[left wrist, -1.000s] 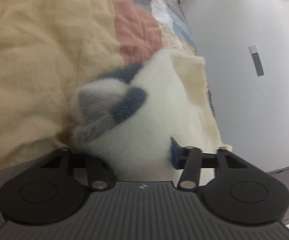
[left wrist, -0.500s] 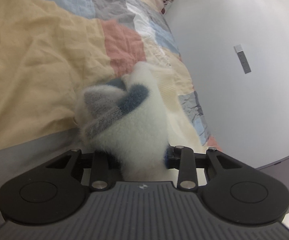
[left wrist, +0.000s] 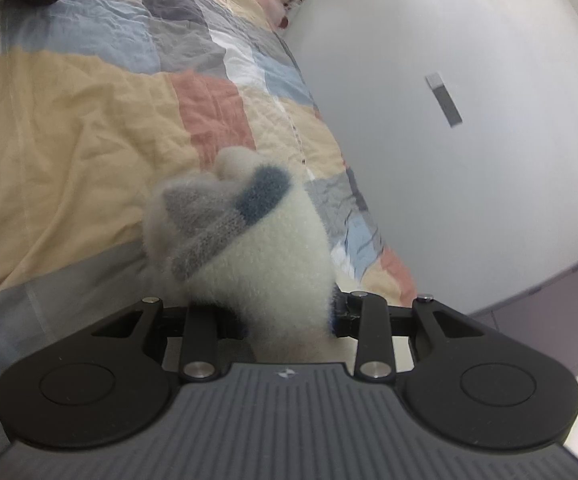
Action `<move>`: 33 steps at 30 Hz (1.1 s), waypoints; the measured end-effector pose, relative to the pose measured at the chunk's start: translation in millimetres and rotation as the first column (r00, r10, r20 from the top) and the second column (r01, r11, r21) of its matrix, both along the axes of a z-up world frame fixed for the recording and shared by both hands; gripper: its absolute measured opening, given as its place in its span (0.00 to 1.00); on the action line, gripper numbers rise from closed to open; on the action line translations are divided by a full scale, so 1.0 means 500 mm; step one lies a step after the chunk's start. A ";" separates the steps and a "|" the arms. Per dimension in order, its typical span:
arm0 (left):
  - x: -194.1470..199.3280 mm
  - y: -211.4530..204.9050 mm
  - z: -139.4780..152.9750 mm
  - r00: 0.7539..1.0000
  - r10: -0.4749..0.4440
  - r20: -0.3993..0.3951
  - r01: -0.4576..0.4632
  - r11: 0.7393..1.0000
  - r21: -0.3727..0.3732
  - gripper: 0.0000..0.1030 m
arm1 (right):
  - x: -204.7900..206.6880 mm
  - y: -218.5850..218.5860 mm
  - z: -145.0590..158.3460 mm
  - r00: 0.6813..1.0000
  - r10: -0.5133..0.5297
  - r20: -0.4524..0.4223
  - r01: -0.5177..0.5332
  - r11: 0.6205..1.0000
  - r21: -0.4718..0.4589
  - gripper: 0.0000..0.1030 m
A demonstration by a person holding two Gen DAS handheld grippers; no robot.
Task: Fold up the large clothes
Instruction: 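Lift the held edge with both grippers and fold it over the sweater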
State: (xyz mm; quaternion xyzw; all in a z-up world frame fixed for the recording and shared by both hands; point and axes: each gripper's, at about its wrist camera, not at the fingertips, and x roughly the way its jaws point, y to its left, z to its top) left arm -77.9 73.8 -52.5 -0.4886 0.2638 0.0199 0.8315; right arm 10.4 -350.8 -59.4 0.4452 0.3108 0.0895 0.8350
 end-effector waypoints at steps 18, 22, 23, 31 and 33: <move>0.095 0.035 -0.003 0.999 -0.040 0.013 0.040 0.999 -0.016 0.44 | 0.081 0.006 -0.012 0.999 0.045 -0.027 -0.044 0.998 0.037 0.51; 0.148 0.038 0.004 0.999 -0.040 0.012 0.040 0.999 0.013 0.44 | 0.126 0.016 -0.013 0.998 0.053 -0.028 -0.052 0.999 0.013 0.51; 0.161 0.039 0.006 0.999 -0.038 0.010 0.038 0.999 0.017 0.44 | 0.136 0.019 -0.012 0.998 0.056 -0.025 -0.056 0.998 0.001 0.51; 0.272 0.043 0.004 0.999 -0.051 -0.001 0.051 0.995 0.087 0.44 | 0.228 0.037 -0.026 0.996 0.078 -0.049 -0.080 0.996 -0.050 0.51; 0.297 0.043 -0.005 0.999 -0.054 -0.002 0.054 0.993 0.103 0.44 | 0.245 0.043 -0.031 0.995 0.081 -0.057 -0.085 0.994 -0.072 0.51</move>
